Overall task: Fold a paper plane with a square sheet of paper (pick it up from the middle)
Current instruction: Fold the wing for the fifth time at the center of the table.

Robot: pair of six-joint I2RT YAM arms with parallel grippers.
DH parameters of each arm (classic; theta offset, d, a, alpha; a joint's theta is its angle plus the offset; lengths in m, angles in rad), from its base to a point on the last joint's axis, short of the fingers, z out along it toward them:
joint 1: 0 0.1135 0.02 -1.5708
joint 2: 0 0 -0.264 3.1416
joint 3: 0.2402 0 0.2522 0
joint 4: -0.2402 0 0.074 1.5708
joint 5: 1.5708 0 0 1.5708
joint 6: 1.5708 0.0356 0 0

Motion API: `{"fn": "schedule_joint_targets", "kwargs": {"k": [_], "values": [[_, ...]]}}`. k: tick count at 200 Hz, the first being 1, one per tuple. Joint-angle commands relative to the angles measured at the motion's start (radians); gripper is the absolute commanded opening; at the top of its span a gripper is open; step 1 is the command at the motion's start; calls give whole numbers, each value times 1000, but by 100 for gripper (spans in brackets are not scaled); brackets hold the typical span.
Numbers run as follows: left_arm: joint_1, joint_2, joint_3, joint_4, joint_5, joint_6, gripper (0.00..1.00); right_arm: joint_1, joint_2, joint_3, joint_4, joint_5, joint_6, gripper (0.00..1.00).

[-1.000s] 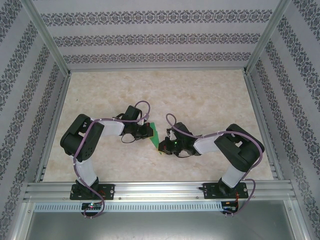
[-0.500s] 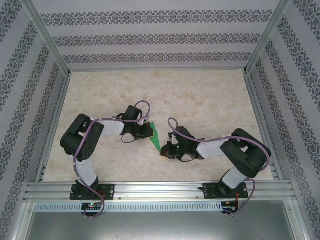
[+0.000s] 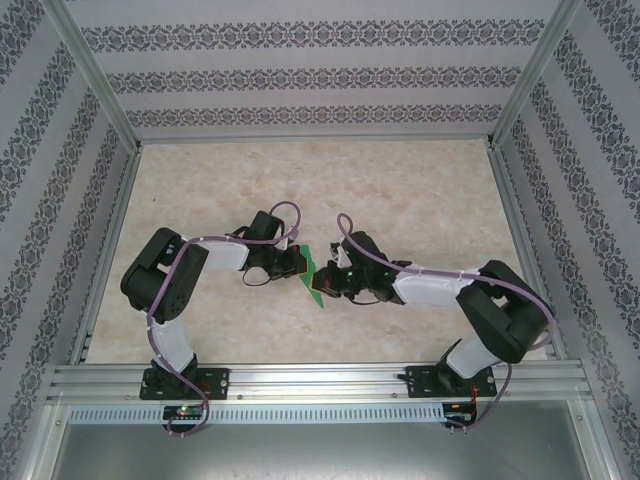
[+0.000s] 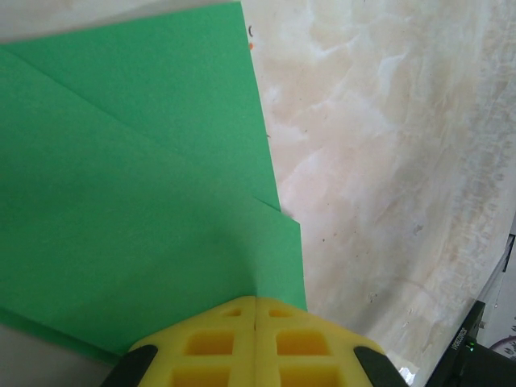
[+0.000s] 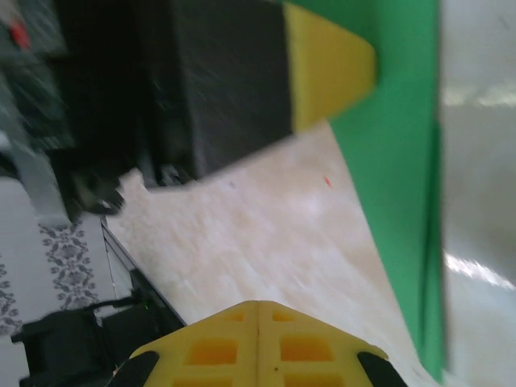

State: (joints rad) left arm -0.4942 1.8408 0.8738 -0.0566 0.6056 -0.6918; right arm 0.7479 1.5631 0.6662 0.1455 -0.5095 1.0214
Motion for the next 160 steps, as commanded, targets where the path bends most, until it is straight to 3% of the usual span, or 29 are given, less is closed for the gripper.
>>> {"fn": "schedule_joint_targets", "kwargs": {"k": [1, 47, 122, 160], "values": [[-4, 67, -18, -39, -141, 17, 0, -17, 108, 51, 4, 0, -23, 0], [-4, 66, -18, -36, -138, 16, 0, -30, 219, 15, 32, -2, -27, 0], [-4, 76, -13, -45, -146, 12, 0, -9, 116, -178, 45, -27, -6, 0], [-4, 76, -4, -56, -148, 17, 0, 16, 79, -174, -68, -11, -50, 0]]}}
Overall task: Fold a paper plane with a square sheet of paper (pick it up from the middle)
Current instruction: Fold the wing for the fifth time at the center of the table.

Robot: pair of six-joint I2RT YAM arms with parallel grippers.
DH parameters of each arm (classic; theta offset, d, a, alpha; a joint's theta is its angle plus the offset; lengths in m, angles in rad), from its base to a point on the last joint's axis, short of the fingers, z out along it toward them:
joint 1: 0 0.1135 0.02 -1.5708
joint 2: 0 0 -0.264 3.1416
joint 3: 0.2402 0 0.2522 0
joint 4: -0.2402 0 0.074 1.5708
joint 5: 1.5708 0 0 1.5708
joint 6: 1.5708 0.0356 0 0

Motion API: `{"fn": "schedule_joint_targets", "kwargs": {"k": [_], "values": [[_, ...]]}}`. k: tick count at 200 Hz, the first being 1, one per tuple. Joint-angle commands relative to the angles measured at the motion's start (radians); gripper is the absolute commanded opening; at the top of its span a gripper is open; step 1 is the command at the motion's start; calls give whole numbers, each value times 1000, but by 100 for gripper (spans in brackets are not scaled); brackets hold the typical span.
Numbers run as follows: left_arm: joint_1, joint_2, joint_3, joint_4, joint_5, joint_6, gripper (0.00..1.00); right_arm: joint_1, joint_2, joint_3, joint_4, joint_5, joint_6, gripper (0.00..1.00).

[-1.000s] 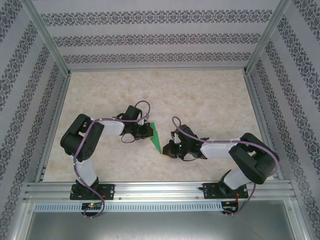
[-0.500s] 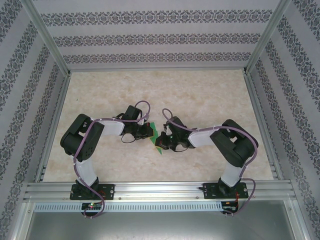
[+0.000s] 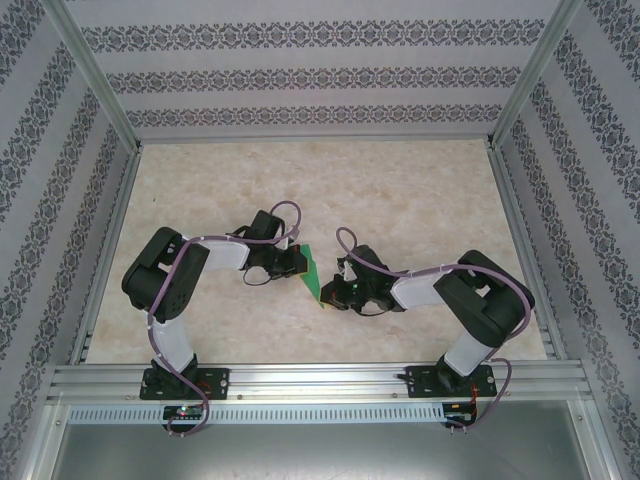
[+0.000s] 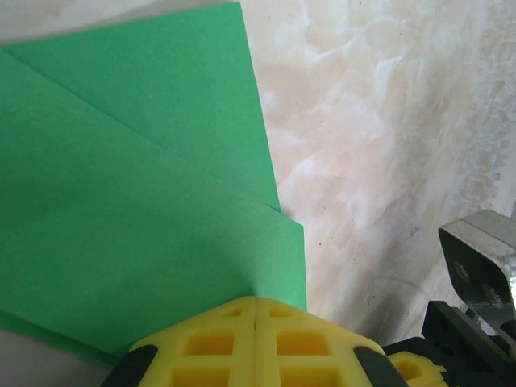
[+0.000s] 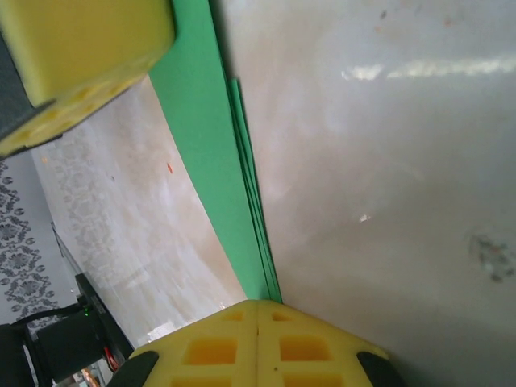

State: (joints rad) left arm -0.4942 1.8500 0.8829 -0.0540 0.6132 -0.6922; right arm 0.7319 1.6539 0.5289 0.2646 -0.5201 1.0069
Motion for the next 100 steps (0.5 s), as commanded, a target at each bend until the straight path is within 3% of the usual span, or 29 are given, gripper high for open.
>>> {"fn": "schedule_joint_targets", "kwargs": {"k": [1, 70, 100], "values": [[-3, 67, -12, -58, -155, 17, 0, 31, -13, -36, -190, 0, -35, 0], [-4, 55, -12, -63, -147, 33, 1, 33, -121, 81, -421, 99, -114, 0], [-3, 53, -12, -65, -150, 36, 1, 43, -132, 175, -425, 114, -133, 0]]}}
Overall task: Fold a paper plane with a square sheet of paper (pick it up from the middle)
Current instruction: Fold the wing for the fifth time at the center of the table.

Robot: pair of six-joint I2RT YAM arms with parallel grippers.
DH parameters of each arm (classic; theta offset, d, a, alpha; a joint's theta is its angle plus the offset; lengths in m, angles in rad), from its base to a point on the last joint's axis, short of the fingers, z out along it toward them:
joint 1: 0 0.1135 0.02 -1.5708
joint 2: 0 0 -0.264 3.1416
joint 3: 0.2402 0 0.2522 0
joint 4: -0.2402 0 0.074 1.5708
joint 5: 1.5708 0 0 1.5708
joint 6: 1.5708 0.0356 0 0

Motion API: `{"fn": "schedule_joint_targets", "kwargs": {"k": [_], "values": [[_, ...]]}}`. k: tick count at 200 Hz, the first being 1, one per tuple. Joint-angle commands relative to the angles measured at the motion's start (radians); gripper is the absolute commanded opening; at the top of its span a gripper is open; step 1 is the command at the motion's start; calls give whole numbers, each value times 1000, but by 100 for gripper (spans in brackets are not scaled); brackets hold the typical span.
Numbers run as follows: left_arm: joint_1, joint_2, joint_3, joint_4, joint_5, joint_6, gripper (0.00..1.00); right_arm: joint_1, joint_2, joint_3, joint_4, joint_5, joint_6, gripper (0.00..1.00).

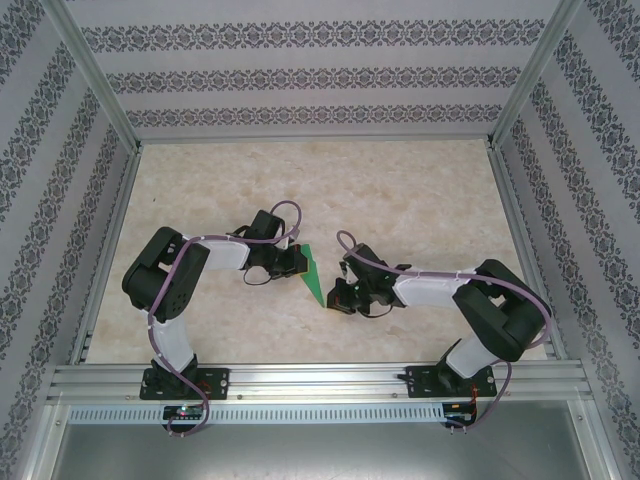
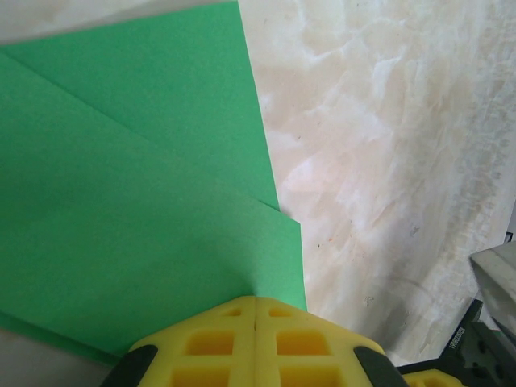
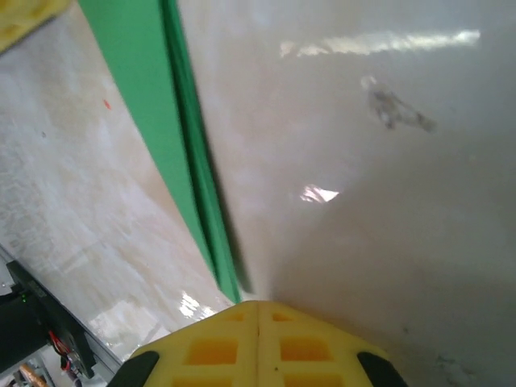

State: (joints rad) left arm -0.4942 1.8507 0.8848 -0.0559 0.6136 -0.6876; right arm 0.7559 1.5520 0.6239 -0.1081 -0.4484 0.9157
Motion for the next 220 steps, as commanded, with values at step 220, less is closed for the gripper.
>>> {"fn": "schedule_joint_targets", "kwargs": {"k": [220], "values": [[-4, 54, -23, -82, -168, 43, 1, 44, 94, 73, 21, 65, -34, 3]]}}
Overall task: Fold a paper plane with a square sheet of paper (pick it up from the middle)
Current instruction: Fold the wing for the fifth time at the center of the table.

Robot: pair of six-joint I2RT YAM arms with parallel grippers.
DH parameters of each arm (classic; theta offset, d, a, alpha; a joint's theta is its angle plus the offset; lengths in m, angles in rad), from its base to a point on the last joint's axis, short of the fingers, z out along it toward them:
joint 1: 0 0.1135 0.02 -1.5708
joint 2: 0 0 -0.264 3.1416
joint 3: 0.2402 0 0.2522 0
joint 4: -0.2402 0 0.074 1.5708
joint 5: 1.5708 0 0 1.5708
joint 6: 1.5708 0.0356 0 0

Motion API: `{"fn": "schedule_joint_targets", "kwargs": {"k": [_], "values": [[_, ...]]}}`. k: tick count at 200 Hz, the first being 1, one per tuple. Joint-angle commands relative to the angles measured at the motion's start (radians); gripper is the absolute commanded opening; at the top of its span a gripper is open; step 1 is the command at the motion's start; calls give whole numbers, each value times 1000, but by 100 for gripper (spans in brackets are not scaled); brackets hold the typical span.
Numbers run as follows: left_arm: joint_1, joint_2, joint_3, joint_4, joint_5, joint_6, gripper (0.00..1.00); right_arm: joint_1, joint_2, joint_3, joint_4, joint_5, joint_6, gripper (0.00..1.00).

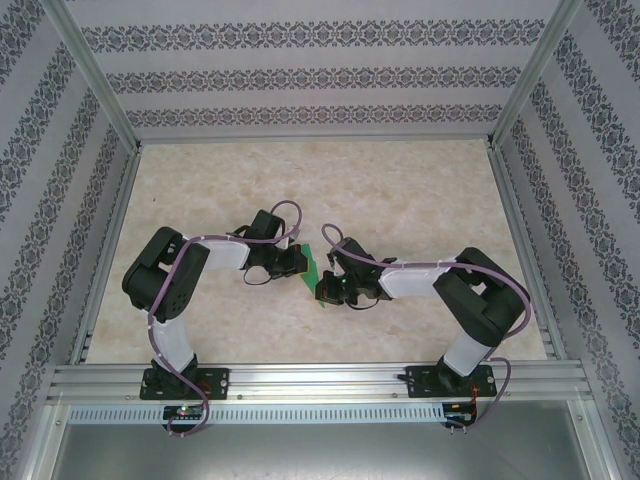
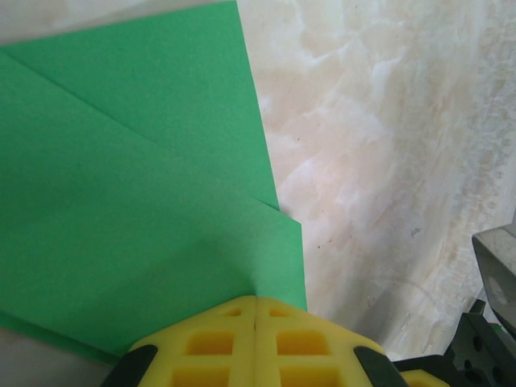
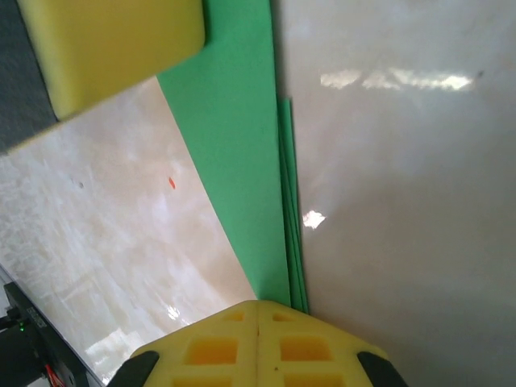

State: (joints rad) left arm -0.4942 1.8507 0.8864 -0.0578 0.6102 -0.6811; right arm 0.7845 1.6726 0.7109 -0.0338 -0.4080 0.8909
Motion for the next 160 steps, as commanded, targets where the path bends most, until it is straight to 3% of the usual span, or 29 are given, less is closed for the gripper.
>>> {"fn": "schedule_joint_targets", "kwargs": {"k": [1, 113, 160], "values": [[-4, 54, -25, -80, -165, 38, 1, 17, -27, -14, -54, 26, -9, 3], [-4, 49, -19, -86, -161, 43, 1, 55, -123, -38, -121, 86, -5, 4], [-4, 27, -14, -88, -149, 46, 1, 37, -255, -20, -184, 200, -55, 13]]}}
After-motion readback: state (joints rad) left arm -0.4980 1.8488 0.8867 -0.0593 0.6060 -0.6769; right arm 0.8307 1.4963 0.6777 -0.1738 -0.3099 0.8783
